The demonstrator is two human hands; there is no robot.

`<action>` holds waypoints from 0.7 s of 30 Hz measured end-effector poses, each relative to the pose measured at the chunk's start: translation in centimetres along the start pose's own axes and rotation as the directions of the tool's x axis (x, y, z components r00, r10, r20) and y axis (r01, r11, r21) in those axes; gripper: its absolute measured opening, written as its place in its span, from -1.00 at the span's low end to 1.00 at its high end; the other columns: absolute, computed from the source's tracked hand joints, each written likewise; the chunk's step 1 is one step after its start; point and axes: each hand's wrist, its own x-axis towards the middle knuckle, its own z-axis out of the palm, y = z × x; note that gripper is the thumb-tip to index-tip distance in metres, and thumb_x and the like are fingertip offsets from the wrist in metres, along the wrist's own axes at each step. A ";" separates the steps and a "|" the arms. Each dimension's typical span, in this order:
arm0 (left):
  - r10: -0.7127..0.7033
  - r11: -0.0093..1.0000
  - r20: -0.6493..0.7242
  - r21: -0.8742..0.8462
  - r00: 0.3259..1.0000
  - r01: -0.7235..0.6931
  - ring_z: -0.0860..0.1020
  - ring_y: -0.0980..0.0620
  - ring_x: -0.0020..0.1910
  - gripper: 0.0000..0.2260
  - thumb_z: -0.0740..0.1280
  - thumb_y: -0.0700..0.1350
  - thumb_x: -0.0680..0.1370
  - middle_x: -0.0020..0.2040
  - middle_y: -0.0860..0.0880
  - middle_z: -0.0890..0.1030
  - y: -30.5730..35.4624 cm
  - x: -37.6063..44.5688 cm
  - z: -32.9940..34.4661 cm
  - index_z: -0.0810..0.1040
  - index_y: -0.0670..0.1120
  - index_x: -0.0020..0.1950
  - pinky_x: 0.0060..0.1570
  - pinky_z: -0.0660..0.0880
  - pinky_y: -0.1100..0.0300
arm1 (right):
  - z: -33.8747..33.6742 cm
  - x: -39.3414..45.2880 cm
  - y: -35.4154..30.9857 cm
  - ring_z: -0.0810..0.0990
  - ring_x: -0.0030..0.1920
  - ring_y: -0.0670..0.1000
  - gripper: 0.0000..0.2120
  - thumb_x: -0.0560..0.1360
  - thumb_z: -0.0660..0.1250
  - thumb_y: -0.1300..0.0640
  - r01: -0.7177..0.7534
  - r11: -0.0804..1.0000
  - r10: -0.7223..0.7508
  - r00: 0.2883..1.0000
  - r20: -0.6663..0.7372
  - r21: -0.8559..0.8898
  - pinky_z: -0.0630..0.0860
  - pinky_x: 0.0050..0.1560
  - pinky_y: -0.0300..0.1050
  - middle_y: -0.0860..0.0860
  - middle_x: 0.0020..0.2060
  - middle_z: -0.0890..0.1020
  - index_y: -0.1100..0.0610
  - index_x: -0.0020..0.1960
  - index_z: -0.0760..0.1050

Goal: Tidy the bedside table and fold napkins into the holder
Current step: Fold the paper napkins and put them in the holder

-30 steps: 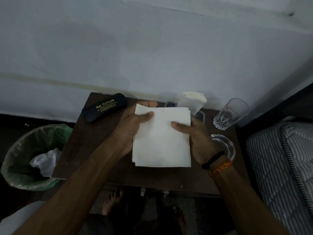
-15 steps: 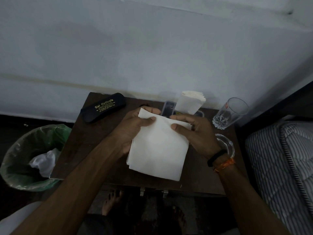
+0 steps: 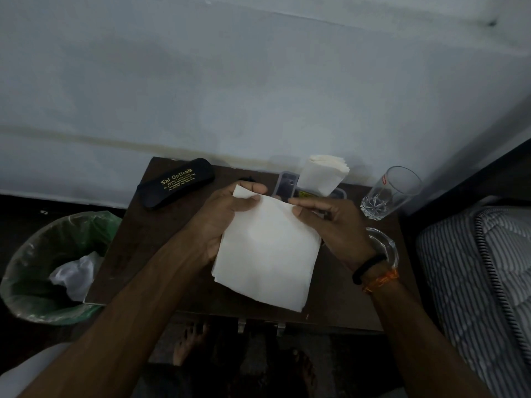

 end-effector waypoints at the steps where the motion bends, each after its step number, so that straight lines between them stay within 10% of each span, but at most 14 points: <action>1: 0.000 1.000 0.014 -0.019 1.000 0.001 0.71 0.03 -0.26 -0.81 0.24 -0.31 0.59 -0.17 -0.05 0.74 0.0 0.0 0.0 0.57 -0.18 0.15 -0.39 0.59 0.23 | -0.1 0.0 0.0 0.62 0.17 -0.07 -0.79 0.50 0.44 0.15 -0.009 1.000 0.009 1.000 -0.007 -0.005 0.55 0.23 0.14 -0.08 0.07 0.70 -0.01 0.12 0.67; 9: -0.024 0.996 -0.035 -0.084 0.999 0.021 0.64 -0.19 0.12 -0.83 0.30 -0.23 0.57 0.10 -0.13 0.69 0.0 0.3 -0.5 0.63 -0.07 0.09 0.12 0.56 -0.11 | 0.9 -1.0 -1.9 0.67 0.12 0.05 -0.49 0.36 0.52 0.08 -0.241 0.899 0.256 0.967 0.008 0.366 0.62 0.12 0.06 0.03 0.14 0.68 0.11 0.29 0.53; 16: 0.051 0.987 -0.010 -0.153 0.999 -0.052 0.70 -0.05 -0.07 -0.86 0.28 -0.24 0.59 0.05 -0.09 0.71 0.5 0.1 -0.5 0.57 -0.09 0.10 -0.13 0.65 0.08 | 2.4 -2.5 -2.4 0.62 0.19 0.21 -0.51 0.39 0.51 0.24 -0.512 0.669 0.384 0.859 0.339 0.539 0.52 0.21 0.29 0.13 0.18 0.66 0.13 0.30 0.53; 21: 0.091 0.990 -0.046 -0.106 0.995 -0.095 0.69 -0.04 -0.09 -0.87 0.32 -0.22 0.57 0.01 -0.09 0.72 0.3 0.1 -0.4 0.59 -0.09 0.08 -0.20 0.63 0.10 | 2.5 -2.1 -2.1 0.59 0.25 0.20 -0.45 0.37 0.46 0.31 -0.472 0.637 0.345 0.881 0.322 0.610 0.51 0.25 0.22 0.14 0.23 0.62 0.18 0.35 0.49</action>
